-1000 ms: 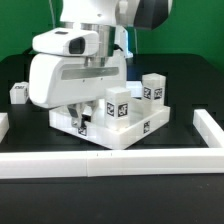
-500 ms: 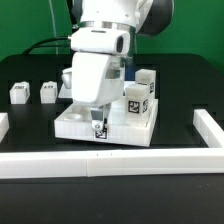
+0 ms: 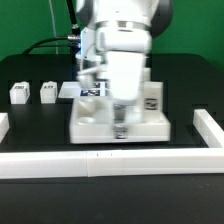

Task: Assemble square table

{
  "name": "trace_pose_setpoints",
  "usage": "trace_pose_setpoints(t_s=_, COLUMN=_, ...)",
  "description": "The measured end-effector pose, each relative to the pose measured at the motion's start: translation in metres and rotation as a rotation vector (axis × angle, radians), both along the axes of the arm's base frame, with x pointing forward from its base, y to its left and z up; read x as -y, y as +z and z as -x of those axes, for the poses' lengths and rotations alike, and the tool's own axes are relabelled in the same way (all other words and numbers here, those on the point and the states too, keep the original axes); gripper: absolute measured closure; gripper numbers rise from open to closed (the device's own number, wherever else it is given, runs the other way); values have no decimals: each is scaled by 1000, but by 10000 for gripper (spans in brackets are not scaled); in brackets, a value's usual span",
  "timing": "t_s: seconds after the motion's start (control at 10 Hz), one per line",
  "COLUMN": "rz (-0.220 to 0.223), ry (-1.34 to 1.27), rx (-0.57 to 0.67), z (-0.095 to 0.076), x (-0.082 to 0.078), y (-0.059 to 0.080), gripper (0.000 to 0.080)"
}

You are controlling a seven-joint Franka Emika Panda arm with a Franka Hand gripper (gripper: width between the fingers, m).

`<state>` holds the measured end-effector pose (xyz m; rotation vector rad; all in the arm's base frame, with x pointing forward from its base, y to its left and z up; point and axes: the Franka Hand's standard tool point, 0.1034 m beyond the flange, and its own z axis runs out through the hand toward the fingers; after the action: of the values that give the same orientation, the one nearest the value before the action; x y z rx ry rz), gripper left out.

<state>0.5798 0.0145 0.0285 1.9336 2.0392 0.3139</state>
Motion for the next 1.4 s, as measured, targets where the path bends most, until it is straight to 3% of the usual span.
trace_pose_setpoints(t_s=0.1, rz=-7, ry=24, rx=49, z=-1, x=-8, y=5, gripper=725)
trace_pose_setpoints(t_s=0.2, rz=26, ry=80, rx=39, z=1, x=-3, y=4, gripper=725)
trace_pose_setpoints(t_s=0.4, rz=52, ry=166, rx=35, z=3, x=-8, y=4, gripper=722)
trace_pose_setpoints(t_s=0.5, rz=67, ry=296, rx=70, z=4, x=-22, y=3, gripper=722)
trace_pose_setpoints(t_s=0.6, rz=109, ry=465, rx=90, z=4, x=-31, y=3, gripper=721)
trace_pose_setpoints(t_s=0.8, rz=213, ry=719, rx=103, z=-1, x=-30, y=7, gripper=719)
trace_pose_setpoints(t_s=1.1, rz=267, ry=866, rx=91, z=3, x=-35, y=4, gripper=720)
trace_pose_setpoints(t_s=1.3, rz=350, ry=1152, rx=114, z=1, x=-65, y=3, gripper=723)
trace_pose_setpoints(t_s=1.4, rz=375, ry=1252, rx=128, z=3, x=-71, y=-2, gripper=723)
